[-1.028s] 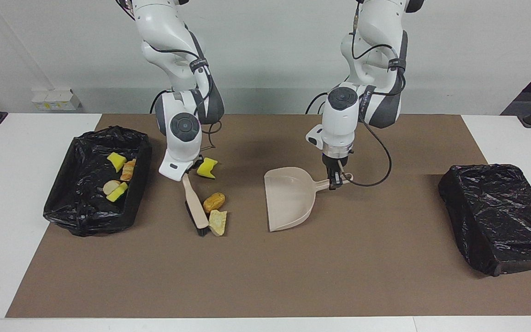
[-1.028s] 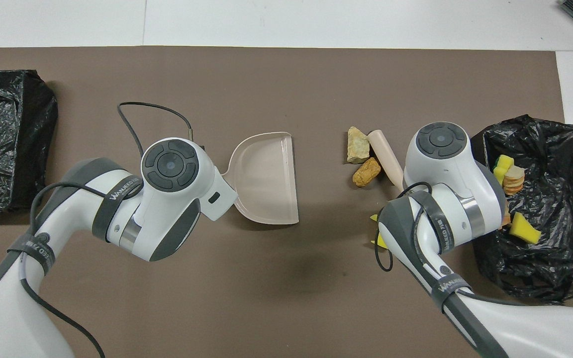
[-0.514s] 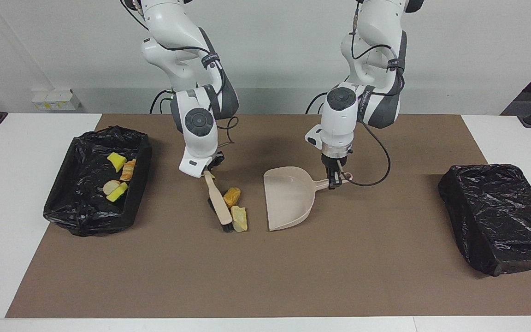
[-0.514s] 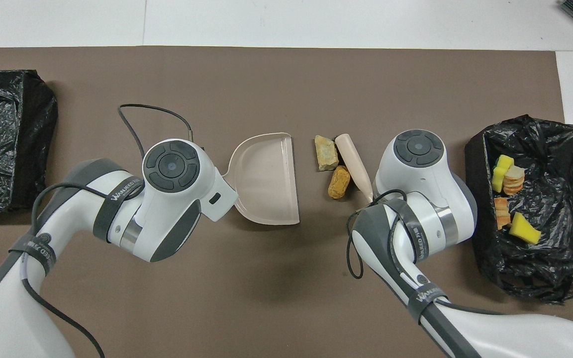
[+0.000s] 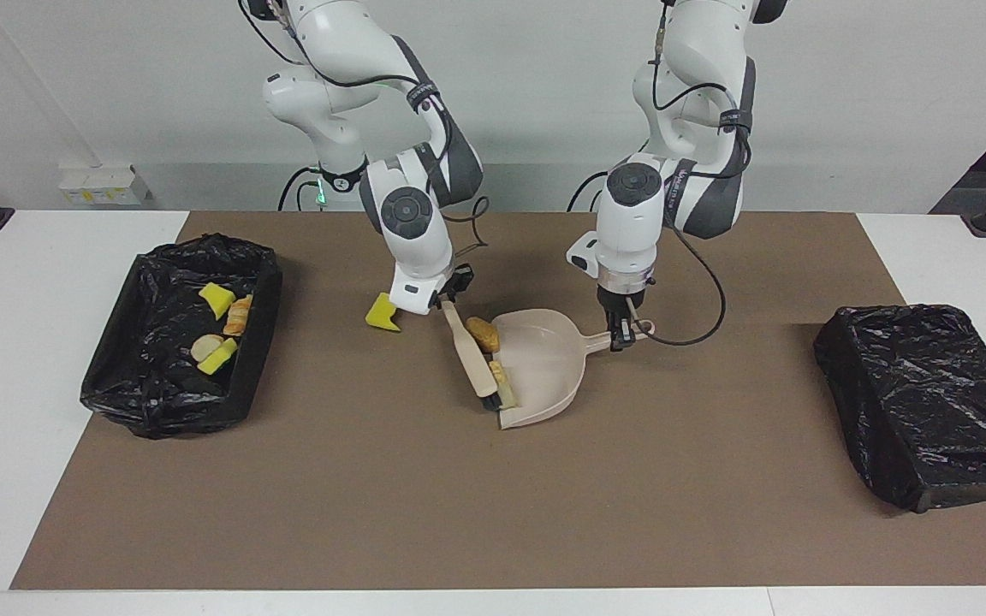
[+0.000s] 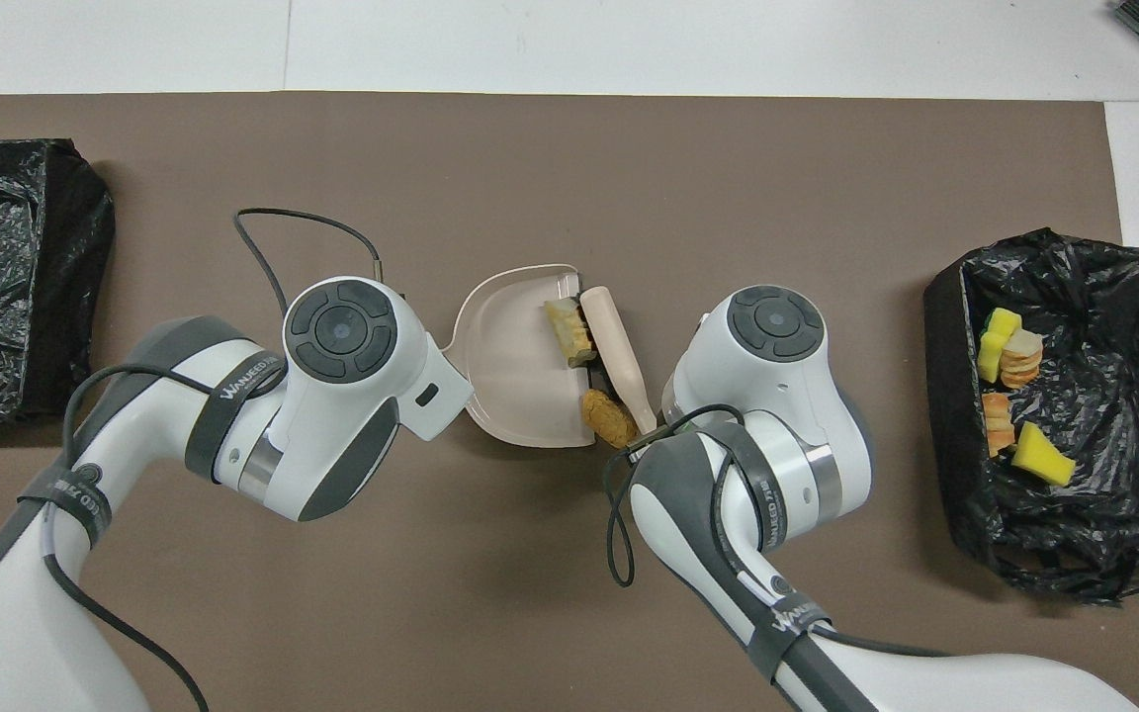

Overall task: Sweep and dump trash in bin
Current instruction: 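Push the tan chunks into the dustpan with the right gripper's brush, then sweep the yellow sponge into the dustpan with the right gripper's brush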

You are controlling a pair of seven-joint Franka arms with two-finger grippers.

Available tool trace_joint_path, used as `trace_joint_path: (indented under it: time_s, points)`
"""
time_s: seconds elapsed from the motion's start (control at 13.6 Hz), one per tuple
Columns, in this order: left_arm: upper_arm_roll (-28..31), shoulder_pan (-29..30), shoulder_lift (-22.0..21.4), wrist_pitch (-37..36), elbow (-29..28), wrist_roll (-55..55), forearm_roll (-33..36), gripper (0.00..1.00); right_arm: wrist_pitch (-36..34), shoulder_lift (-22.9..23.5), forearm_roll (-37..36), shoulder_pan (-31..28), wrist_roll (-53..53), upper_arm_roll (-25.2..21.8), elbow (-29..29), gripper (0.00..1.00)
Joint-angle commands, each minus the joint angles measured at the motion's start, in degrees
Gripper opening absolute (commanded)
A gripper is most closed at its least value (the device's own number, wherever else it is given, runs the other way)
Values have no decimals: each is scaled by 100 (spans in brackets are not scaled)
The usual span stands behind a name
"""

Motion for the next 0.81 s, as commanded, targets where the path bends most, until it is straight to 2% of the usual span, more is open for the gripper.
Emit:
trace_joint_path:
  time_s: [0.0, 0.22, 0.37, 0.51, 0.59, 0.66, 0.73]
  points:
    - [23, -12, -103, -59, -125, -86, 72, 0, 283, 4, 775, 210, 59, 2, 24, 0]
    - [23, -3, -103, -59, -125, -86, 72, 0, 92, -118, 971, 159, 278, -15, 243, 0]
    - [23, 15, -103, -50, -125, -69, 64, 0, -469, -477, 823, -34, 549, -138, 393, 0]
    - [23, 23, -112, -59, -169, 10, 55, 0, -1110, -917, 175, -534, 586, -147, 385, 0]
    - [23, 15, -138, -85, -169, 28, 55, 0, -1435, -1015, -220, -571, 734, -156, 358, 0]
    - [23, 15, -147, -120, -187, 115, 63, 0, -1621, -1111, -676, -571, 1049, -147, 219, 0]
    - [32, -3, -165, -268, -187, 333, 64, 0, -1667, -1382, -1020, -580, 1208, -138, -165, 0]
